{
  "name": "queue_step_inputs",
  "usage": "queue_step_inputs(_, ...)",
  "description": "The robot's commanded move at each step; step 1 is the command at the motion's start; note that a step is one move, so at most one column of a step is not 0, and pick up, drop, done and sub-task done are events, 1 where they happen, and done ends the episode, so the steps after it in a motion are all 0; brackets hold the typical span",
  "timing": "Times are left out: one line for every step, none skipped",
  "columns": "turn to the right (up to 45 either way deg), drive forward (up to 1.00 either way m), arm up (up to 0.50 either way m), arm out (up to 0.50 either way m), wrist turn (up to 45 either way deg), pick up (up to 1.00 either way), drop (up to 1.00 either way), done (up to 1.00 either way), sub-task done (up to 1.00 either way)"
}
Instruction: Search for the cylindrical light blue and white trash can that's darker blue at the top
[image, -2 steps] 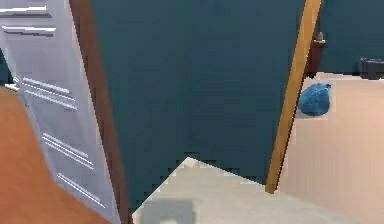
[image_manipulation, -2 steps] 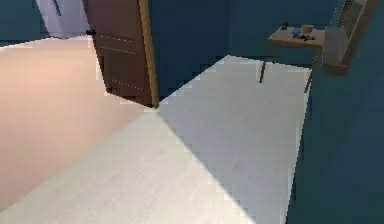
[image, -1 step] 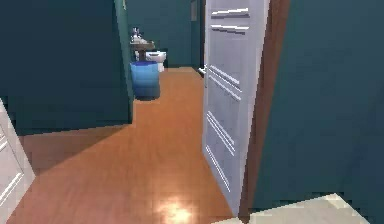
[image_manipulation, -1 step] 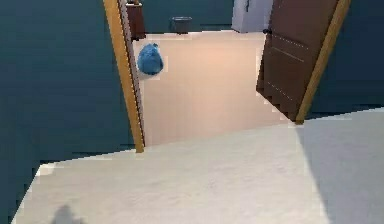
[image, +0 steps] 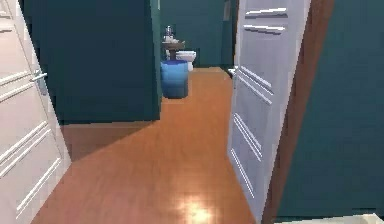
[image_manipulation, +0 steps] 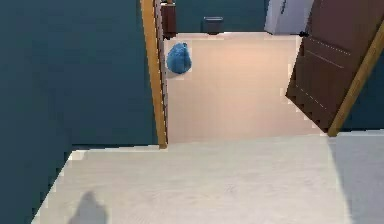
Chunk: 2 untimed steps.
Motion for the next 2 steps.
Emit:
queue_step_inputs(0.0, 1.0, 0.0, 0.0, 0.0, 0.0, 0.0, 0.0, 0.0)
queue_step_inputs(-3.0, 0.0, 0.0, 0.0, 0.0, 0.0, 0.0, 0.0, 0.0)
